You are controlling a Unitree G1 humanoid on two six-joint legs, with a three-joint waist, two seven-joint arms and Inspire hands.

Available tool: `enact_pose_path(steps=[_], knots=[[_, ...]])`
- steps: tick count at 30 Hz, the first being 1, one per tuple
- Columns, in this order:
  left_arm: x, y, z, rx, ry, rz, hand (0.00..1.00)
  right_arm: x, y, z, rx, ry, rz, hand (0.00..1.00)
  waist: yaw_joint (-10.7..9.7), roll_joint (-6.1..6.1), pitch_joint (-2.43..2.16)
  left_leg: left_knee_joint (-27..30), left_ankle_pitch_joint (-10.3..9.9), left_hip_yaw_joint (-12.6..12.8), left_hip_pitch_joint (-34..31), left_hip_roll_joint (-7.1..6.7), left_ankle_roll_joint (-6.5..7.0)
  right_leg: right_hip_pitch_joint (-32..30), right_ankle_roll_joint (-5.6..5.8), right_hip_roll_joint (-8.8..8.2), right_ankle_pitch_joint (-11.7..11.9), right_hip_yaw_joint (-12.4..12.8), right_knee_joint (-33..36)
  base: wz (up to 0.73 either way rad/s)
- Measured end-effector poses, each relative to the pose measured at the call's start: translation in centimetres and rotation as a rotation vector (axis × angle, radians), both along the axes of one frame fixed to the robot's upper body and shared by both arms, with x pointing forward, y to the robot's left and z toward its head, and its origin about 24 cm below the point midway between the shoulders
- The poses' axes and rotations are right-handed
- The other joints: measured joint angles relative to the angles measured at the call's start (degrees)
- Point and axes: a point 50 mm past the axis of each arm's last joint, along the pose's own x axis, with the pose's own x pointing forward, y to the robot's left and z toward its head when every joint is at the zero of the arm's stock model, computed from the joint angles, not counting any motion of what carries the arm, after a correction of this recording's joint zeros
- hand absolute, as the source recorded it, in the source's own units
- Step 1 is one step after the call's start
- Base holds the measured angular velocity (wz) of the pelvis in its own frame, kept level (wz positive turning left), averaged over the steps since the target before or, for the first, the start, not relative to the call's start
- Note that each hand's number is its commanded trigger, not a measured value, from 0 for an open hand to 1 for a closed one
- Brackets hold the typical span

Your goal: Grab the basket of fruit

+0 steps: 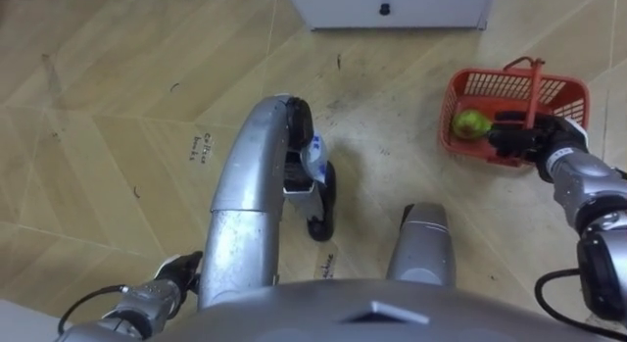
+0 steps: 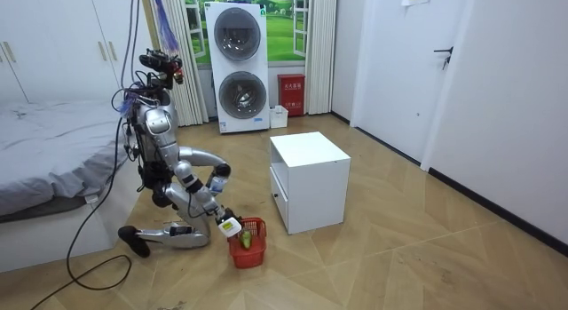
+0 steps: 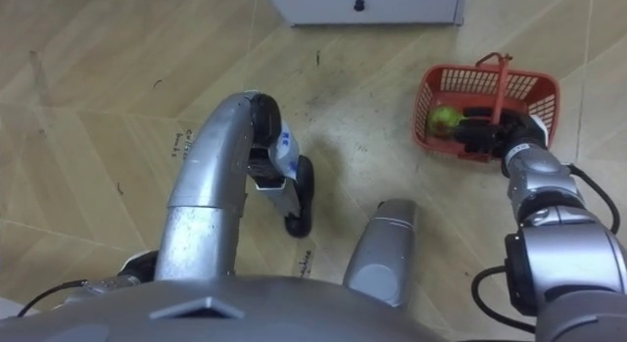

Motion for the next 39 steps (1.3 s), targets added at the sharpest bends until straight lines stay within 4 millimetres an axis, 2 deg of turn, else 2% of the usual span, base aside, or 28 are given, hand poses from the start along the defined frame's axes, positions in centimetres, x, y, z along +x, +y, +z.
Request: enact_pose_path(steps=[14,21,23,26,28,29,30,31,32,35,37,39], knots=[[1.3,-0.2,0.2,-0.014,-0.012,-0.006,0.0,-0.6,0.1,-0.5,-0.002,0.036,-0.012,1.0,-0.2,-0.19,0.12,0.5,0.0,-0.4,-0.4,-0.13,0.03,0.2,0.01,0.42,0.0,0.5,0.0,0.0],[2.5,-0.3,0.3,-0.015,-0.042,-0.002,0.0,-0.5,0.7,-0.8,0.013,0.037,-0.01,1.0,-0.3,-0.35,0.21,1.9,-0.1,-1.7,-0.4,-0.29,0.24,1.6,0.02,1.69,0.0,-0.2,0.1,-0.02],[2.8,-0.3,0.4,-0.015,-0.052,-0.004,0.0,-0.4,1.0,-0.9,0.018,0.035,-0.002,1.0,-0.4,-0.9,0.54,2.3,-0.2,-2.1,0.1,-0.41,0.41,2.4,0.03,2.07,0.0,-0.2,0.0,-0.06],[3.1,-0.2,0.5,-0.016,-0.063,0.0,0.0,-0.1,1.2,-0.8,0.021,0.021,0.008,1.0,-0.5,-1.39,0.8,2.8,-0.4,-2.8,0.1,-0.6,0.73,3.1,0.02,2.12,0.0,-0.8,0.0,0.0],[3.3,-0.1,0.6,-0.018,-0.077,0.025,0.0,0.3,1.4,-0.5,0.021,0.007,0.019,1.0,-0.6,-2.16,1.01,3.2,-0.4,-3.5,0.1,-1.4,0.84,4.0,0.02,2.18,0.0,-1.6,-0.2,0.05],[3.3,0.1,0.6,-0.013,-0.083,0.036,0.0,0.6,1.5,-0.3,0.022,-0.003,0.029,1.0,-0.6,-2.54,0.77,3.4,-0.5,-3.7,0.2,-1.38,1.05,4.3,0.03,2.37,0.0,-1.7,-0.3,0.0],[3.4,0.2,0.6,-0.01,-0.086,0.044,0.0,0.8,1.6,-0.2,0.023,-0.012,0.033,1.0,-0.6,-2.92,0.75,3.5,-0.6,-3.8,0.3,-1.44,1.1,4.4,0.03,2.38,0.0,-1.7,-0.4,0.0],[3.4,0.4,0.7,-0.005,-0.091,0.061,0.0,1.2,2.0,0.0,0.027,-0.031,0.044,1.0,-0.6,-3.73,1.07,3.6,-0.6,-4.0,0.7,-1.58,1.18,5.1,0.03,2.46,0.0,-1.8,-0.6,0.0],[3.4,0.5,0.7,-0.003,-0.094,0.073,0.0,1.5,2.2,0.1,0.03,-0.046,0.051,1.0,-0.7,-4.05,1.04,3.9,-0.8,-4.8,0.9,-2.18,1.02,5.9,0.02,2.69,0.0,-2.2,-0.9,0.0],[3.5,0.6,0.8,0.006,-0.102,0.087,0.0,2.3,2.5,0.7,0.025,-0.086,0.066,1.0,-1.0,-4.28,0.93,4.4,-1.3,-5.9,1.1,-3.26,0.88,7.3,-0.01,2.99,0.0,-2.9,-1.5,0.02],[3.9,0.9,0.9,0.015,-0.127,0.112,0.0,3.1,2.8,1.4,0.019,-0.121,0.082,1.0,-1.1,-4.38,0.89,5.0,-1.8,-6.1,1.7,-3.49,1.54,8.5,-0.04,3.02,0.0,-3.5,-2.1,0.05],[4.2,1.1,1.1,0.027,-0.145,0.131,0.0,3.6,3.1,1.8,0.019,-0.149,0.095,1.0,-1.1,-5.0,0.78,5.1,-2.1,-6.1,2.1,-3.91,1.98,9.3,-0.03,3.0,0.1,-3.7,-2.8,0.05]])
